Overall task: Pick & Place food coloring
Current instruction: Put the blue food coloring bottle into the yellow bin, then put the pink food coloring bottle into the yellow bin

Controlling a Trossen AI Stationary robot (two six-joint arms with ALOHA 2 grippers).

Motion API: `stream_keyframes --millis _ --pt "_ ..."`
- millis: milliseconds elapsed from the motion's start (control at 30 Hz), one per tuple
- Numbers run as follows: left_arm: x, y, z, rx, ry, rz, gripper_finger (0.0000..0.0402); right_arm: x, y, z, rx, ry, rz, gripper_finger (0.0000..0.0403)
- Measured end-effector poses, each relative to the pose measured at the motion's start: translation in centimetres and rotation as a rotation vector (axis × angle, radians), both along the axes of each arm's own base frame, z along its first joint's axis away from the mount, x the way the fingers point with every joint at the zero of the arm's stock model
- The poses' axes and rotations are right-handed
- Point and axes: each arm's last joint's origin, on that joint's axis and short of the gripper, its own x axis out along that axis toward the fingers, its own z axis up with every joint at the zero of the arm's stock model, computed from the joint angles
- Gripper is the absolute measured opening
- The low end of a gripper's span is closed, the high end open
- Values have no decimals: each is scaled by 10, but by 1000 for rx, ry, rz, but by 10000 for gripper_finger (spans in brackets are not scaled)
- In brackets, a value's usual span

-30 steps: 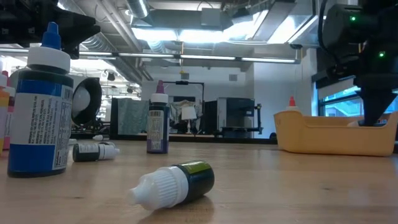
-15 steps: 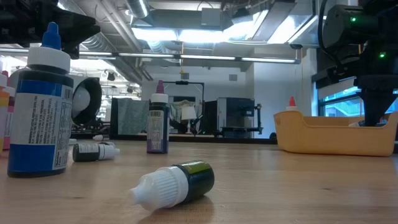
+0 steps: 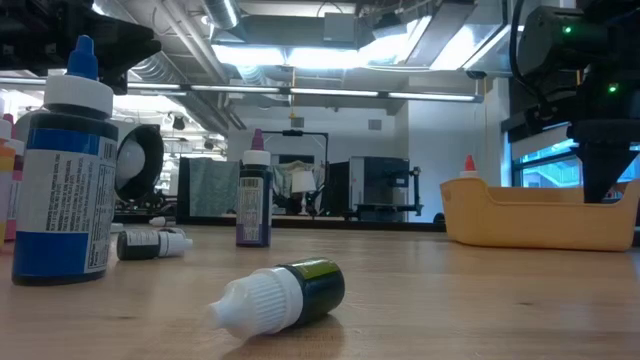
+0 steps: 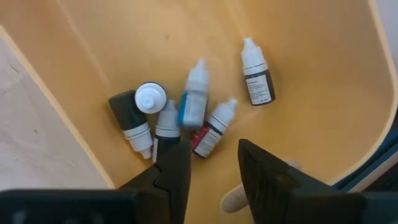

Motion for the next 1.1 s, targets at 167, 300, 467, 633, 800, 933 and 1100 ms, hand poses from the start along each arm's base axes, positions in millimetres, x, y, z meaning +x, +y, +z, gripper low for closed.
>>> stream_keyframes --millis 167,300,467,633,800,933,1100 --pt "0 0 0 -2 -5 7 103 2 0 4 -14 -14 4 137" --pt "0 0 1 -10 -8 10 104 9 -2 20 -95 -52 76 137" --pt "-1 1 5 -30 -56 10 102 27 0 52 -150 -181 204 137" --pt "-4 3 15 -56 -158 65 106 47 11 73 -213 -434 403 137" --pt "-7 6 33 -96 -156 135 105 53 22 69 -253 -564 565 137" --pt "-8 8 66 -119 -55 214 103 59 24 66 -281 -649 577 137" --pt "4 10 120 -90 95 372 102 61 25 68 -310 -675 606 137"
